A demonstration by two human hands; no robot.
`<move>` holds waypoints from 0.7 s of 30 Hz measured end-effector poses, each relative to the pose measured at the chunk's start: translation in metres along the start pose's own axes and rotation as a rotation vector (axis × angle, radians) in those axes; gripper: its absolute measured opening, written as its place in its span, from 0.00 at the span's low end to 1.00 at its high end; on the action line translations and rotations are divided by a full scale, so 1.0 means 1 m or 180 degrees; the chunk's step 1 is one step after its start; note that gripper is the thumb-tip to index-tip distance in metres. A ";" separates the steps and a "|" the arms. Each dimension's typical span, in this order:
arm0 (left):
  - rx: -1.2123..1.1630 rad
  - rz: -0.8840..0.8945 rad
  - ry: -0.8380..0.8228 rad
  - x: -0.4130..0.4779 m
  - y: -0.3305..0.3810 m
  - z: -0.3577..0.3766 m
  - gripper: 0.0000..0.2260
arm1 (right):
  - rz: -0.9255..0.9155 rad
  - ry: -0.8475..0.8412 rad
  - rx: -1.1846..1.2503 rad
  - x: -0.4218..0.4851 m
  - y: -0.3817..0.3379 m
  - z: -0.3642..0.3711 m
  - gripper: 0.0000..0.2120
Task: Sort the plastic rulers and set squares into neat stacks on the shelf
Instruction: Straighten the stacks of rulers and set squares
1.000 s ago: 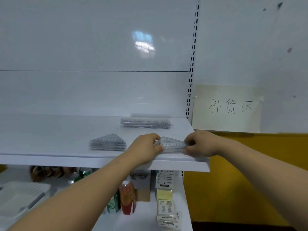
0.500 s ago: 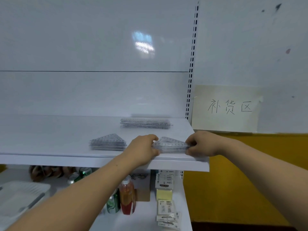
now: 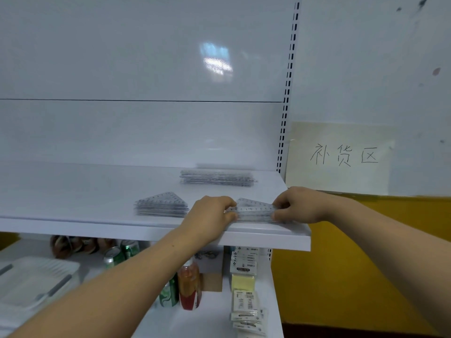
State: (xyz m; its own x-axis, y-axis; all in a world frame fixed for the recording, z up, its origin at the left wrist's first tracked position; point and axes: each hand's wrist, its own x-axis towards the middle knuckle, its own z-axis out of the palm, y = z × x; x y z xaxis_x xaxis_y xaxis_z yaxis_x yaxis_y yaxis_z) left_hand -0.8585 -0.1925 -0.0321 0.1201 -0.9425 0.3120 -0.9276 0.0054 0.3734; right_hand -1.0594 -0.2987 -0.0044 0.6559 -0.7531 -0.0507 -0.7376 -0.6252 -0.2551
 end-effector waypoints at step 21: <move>-0.0078 -0.0069 -0.0237 0.005 -0.005 0.001 0.24 | -0.0070 0.0082 -0.0218 -0.008 -0.002 0.003 0.13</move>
State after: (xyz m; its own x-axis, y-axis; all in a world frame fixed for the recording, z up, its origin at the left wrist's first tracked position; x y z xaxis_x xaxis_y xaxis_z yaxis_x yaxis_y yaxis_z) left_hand -0.8531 -0.1979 -0.0331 0.1125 -0.9647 0.2382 -0.9161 -0.0079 0.4008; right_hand -1.0630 -0.2908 -0.0061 0.6683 -0.7436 -0.0208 -0.7329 -0.6535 -0.1892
